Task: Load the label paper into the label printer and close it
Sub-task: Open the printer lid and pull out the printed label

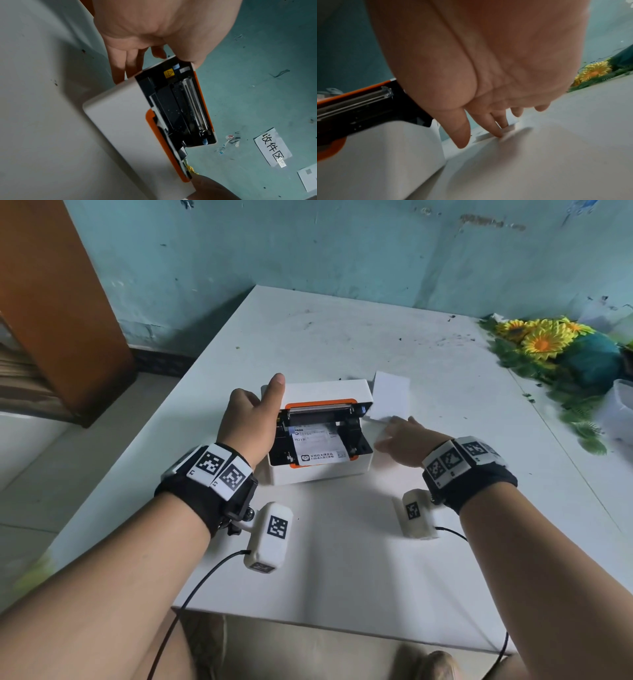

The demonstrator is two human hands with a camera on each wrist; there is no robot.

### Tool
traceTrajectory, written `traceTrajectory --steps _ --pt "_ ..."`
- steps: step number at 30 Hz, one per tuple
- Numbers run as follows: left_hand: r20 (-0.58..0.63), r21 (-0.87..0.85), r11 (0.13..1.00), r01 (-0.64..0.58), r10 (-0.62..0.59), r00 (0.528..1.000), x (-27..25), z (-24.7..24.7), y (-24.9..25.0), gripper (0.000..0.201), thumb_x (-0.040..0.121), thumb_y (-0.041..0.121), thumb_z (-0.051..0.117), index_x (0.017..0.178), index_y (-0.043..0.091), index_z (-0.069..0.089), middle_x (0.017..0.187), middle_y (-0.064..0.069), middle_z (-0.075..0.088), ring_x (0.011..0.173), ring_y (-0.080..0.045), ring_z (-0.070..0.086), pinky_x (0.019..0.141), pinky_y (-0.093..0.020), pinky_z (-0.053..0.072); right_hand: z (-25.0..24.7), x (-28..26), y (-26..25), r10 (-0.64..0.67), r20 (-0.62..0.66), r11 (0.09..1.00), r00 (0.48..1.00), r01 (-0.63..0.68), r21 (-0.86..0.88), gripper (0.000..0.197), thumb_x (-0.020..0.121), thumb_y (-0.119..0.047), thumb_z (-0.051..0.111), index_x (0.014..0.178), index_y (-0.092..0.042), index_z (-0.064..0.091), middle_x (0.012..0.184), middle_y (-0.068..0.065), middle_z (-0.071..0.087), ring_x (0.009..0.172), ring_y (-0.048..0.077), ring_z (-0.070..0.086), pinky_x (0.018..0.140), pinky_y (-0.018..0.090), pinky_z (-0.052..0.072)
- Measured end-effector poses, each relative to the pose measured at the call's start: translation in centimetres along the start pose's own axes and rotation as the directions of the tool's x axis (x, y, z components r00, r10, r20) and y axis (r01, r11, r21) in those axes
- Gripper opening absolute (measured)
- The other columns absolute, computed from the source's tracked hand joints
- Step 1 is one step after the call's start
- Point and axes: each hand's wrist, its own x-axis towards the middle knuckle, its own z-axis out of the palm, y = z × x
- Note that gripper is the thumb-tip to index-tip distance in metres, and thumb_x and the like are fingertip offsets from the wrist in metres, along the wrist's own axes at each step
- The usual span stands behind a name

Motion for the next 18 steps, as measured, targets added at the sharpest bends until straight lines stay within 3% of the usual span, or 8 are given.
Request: traceTrajectory --steps 2,4,5,7,10,13,16,18 --pt "0.003 -0.001 1.000 -0.009 0.009 1.000 0.0 0.0 -0.1 0.061 0.093 0.080 0.053 0.090 0.020 0.044 0.088 0.002 0.054 0.082 -0.024 0.055 0.078 -0.041 0.045 -0.6 -0.4 -0.2 -0.005 -0.014 0.995 1.000 0.006 0.098 0.039 0.106 -0.034 0.054 0.125 -0.002 0.064 0.125 0.015 0.054 0.137 0.040 0.052 0.118 0.053 0.043" --pt "-0.001 -0.001 1.000 -0.013 0.013 1.000 0.0 0.0 -0.1 0.060 0.096 0.078 0.054 0.088 0.020 0.043 0.087 0.003 0.051 0.081 -0.022 0.052 0.078 -0.039 0.043 -0.9 -0.3 -0.3 0.053 0.036 0.981 0.998 -0.058 0.185 0.056 0.100 -0.055 0.055 0.121 -0.004 0.062 0.112 0.008 0.060 0.105 0.033 0.064 0.100 0.049 0.051" --pt "-0.003 -0.001 1.000 -0.012 0.012 1.000 0.0 0.1 -0.1 0.059 0.096 0.078 0.054 0.088 0.020 0.043 0.087 0.003 0.051 0.080 -0.022 0.052 0.078 -0.039 0.042 -1.1 -0.5 -0.3 0.056 0.036 0.980 0.998 -0.062 0.191 0.058 0.099 -0.058 0.054 0.117 -0.003 0.062 0.105 0.007 0.064 0.091 0.027 0.064 0.090 0.045 0.052" --pt "-0.010 0.004 1.000 -0.010 0.010 1.000 -0.2 0.1 0.0 0.059 0.098 0.076 0.054 0.092 0.018 0.045 0.088 0.003 0.051 0.079 -0.019 0.052 0.079 -0.039 0.041 -1.2 -0.9 -0.4 0.058 0.026 0.985 0.998 -0.062 0.159 0.053 0.101 -0.056 0.053 0.110 -0.004 0.064 0.095 0.008 0.066 0.078 0.021 0.061 0.078 0.037 0.047" --pt "-0.017 0.033 0.999 -0.018 0.018 1.000 -0.5 0.0 0.1 0.061 0.100 0.075 0.052 0.100 0.014 0.049 0.089 0.004 0.052 0.078 -0.015 0.052 0.080 -0.038 0.040 -1.1 -1.2 -0.3 0.061 -0.023 0.989 0.998 -0.058 0.135 0.052 0.101 -0.055 0.054 0.116 -0.006 0.062 0.108 0.011 0.069 0.092 0.025 0.066 0.085 0.039 0.053" --pt "-0.008 0.026 1.000 -0.003 0.003 1.000 -0.6 -0.2 0.1 0.064 0.097 0.079 0.053 0.102 0.015 0.050 0.091 0.004 0.055 0.082 -0.018 0.056 0.082 -0.040 0.044 -1.6 -1.4 -0.2 0.089 -0.096 0.983 0.991 -0.073 0.166 0.051 0.096 -0.057 0.053 0.116 -0.011 0.058 0.124 0.013 0.064 0.110 0.029 0.060 0.095 0.044 0.053" --pt "-0.001 0.010 1.000 0.023 -0.023 1.000 -0.9 -0.3 0.1 0.068 0.094 0.084 0.052 0.103 0.017 0.053 0.094 0.005 0.058 0.085 -0.014 0.059 0.085 -0.039 0.045 -2.6 -1.8 -0.1 0.096 -0.158 0.966 0.983 -0.054 0.253 0.058 0.094 -0.057 0.053 0.127 -0.010 0.060 0.122 0.009 0.065 0.107 0.030 0.060 0.091 0.041 0.049" --pt "0.013 0.027 1.000 0.007 -0.008 1.000 -1.0 -0.4 0.1 0.066 0.097 0.083 0.048 0.093 0.018 0.055 0.090 0.003 0.062 0.085 -0.020 0.061 0.084 -0.039 0.046 -3.0 -2.1 -0.2 0.081 -0.182 0.948 0.980 -0.019 0.319 0.033 0.103 -0.040 0.054 0.113 -0.011 0.064 0.112 0.008 0.066 0.103 0.031 0.062 0.088 0.039 0.049"
